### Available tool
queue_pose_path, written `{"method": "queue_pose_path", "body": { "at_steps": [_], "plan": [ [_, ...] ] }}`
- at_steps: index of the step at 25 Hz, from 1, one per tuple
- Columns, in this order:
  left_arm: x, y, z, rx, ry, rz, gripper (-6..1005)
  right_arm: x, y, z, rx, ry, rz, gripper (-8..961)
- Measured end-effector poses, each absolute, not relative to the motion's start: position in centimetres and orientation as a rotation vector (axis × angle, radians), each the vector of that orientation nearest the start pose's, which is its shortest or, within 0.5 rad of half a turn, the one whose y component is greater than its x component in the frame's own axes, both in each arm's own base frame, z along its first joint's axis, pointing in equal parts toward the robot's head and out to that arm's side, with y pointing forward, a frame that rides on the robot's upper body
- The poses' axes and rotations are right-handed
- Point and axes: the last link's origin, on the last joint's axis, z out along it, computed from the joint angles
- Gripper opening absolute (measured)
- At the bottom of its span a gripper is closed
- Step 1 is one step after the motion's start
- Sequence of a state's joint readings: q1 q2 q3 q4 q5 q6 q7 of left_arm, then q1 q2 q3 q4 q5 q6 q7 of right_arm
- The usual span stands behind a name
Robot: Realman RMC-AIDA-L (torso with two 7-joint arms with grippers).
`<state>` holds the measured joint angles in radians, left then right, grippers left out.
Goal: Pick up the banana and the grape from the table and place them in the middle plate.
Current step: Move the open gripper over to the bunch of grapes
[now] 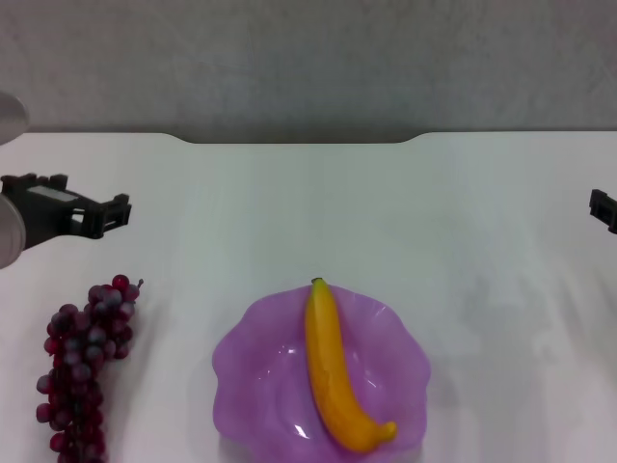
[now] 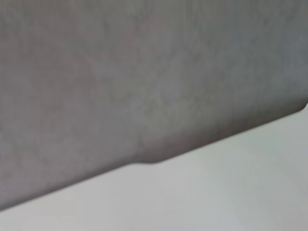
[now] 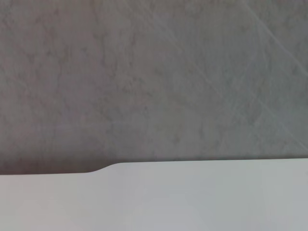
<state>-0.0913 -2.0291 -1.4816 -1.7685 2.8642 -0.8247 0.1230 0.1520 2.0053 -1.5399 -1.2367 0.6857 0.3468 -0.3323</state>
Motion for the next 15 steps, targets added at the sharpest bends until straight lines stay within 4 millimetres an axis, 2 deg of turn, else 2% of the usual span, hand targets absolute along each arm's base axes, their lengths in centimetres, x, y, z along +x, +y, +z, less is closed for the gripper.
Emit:
{"method": "queue_pose_path", "body": {
  "at_steps": [7, 15],
  "plan": [
    [-22.3, 34.4, 6.2, -1.902, -0.935, 0.049, 702, 30.5, 36.6, 5.0, -1.730, 1.012, 0.257, 555],
    [-23.0, 34.7, 5.1, -1.940, -0.996, 0.160, 700, 30.3, 36.7, 4.4, -1.751, 1.013, 0.249, 555]
  ]
}}
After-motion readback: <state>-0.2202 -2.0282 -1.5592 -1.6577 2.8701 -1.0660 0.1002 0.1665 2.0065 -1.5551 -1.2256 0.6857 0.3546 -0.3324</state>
